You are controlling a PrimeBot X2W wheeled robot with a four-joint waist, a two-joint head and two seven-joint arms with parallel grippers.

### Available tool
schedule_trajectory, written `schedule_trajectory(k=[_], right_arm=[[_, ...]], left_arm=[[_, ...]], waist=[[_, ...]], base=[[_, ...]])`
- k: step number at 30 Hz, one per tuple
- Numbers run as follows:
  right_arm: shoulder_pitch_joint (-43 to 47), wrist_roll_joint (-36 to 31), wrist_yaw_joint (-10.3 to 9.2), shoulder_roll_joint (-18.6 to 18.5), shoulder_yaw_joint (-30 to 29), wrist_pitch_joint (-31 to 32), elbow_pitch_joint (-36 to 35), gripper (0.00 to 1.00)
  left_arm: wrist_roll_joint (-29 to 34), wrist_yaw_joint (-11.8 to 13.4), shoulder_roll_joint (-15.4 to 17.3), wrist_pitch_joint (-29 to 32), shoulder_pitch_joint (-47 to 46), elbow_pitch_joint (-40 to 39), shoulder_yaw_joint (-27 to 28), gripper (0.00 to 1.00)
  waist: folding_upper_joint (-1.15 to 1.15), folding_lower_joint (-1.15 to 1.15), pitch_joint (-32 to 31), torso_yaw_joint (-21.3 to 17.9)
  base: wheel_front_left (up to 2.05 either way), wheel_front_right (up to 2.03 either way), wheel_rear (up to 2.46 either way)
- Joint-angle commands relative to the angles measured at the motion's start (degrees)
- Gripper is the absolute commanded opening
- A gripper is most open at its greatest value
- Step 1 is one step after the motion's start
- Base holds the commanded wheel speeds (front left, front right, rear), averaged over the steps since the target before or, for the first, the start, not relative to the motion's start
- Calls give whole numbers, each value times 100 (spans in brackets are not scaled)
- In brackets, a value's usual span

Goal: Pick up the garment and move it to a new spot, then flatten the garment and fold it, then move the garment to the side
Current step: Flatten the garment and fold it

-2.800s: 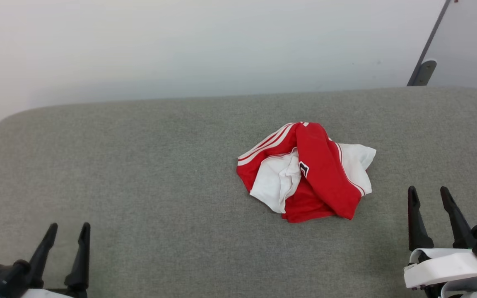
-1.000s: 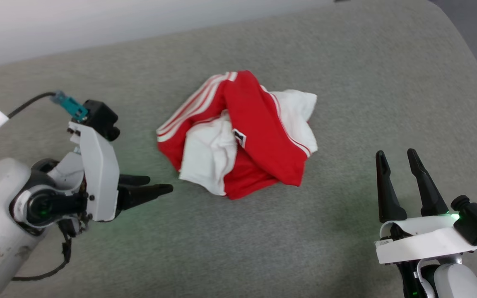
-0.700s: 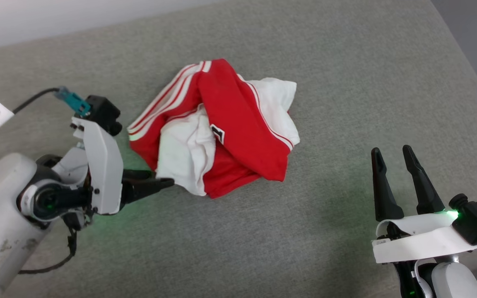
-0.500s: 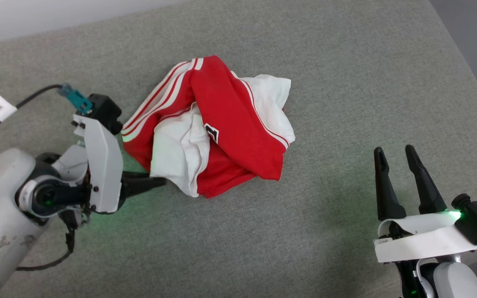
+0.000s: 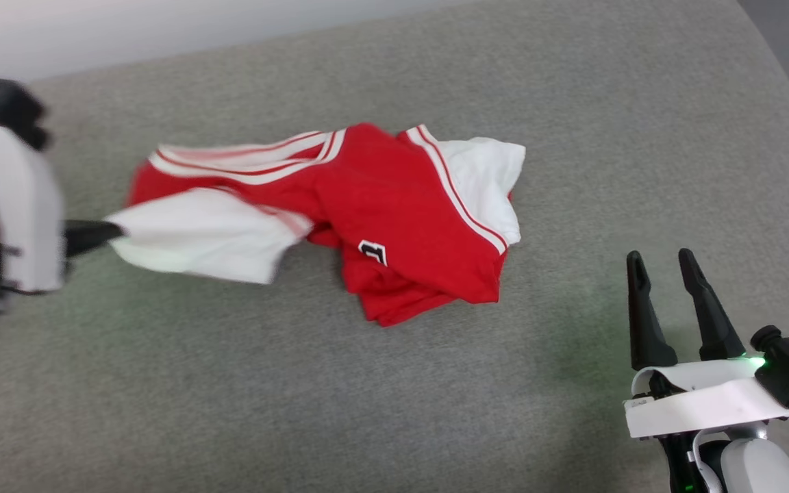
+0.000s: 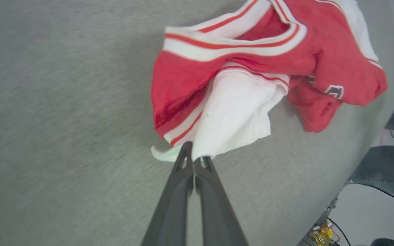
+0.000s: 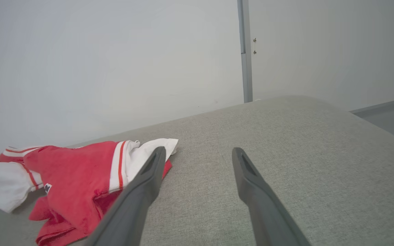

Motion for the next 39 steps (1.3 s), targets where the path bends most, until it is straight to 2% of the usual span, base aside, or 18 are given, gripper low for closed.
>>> schedule_trajectory(k=[1, 4, 7, 12, 21, 25, 26, 27, 28, 34, 39], right_arm=[[-4, -15, -8, 10, 19, -4, 12, 100], [-52, -44, -8, 9, 64, -4, 39, 100], [-96, -70, -8, 9, 73, -4, 29, 100], [-102, -141, -8, 10, 21, -4, -36, 100], [31, -126, -8, 10, -39, -4, -150, 100], [-4, -175, -8, 10, -89, -5, -126, 100], [-21, -186, -8, 9, -106, -5, -120, 100], [-40, -192, -8, 10, -115, -4, -111, 100], [-58, -215, -8, 10, -116, -5, -97, 100], [-133, -367, -8, 10, -134, -5, 13, 100], [-140, -532, -8, 9, -108, -4, 167, 100]], left_arm=[[36, 10, 37, -28, -38, 63, 16, 0], [263, 9, 253, -166, -104, 355, 5, 0], [516, 10, 337, -323, -87, 743, -109, 0], [1276, 10, 545, -685, -157, 1362, -466, 0], [1673, 10, 391, -1208, -297, 2231, -742, 0], [1552, 10, 253, -1437, -301, 2327, -830, 0], [1527, 10, 230, -1516, -309, 2351, -832, 19], [1540, 11, 229, -1627, -338, 2364, -848, 43], [1565, 11, 220, -1736, -363, 2385, -861, 100], [1415, 10, 109, -2424, -386, 2400, -847, 100], [1282, 10, -15, -3168, -123, 2117, -864, 100]], waist=[[0, 0, -74, 116], [0, 0, -64, 165], [0, 0, -18, 168], [0, 0, 114, 101], [0, 0, 256, 46], [0, 0, 202, 128], [0, 0, 176, 160], [0, 0, 146, 195], [0, 0, 115, 229], [0, 0, -110, 461], [0, 0, -276, 679]], base=[[0, 0, 0], [0, 0, 0], [0, 0, 0], [0, 0, 0], [0, 0, 0], [0, 0, 0], [0, 0, 0], [0, 0, 0], [0, 0, 0], [0, 0, 0], [0, 0, 0]])
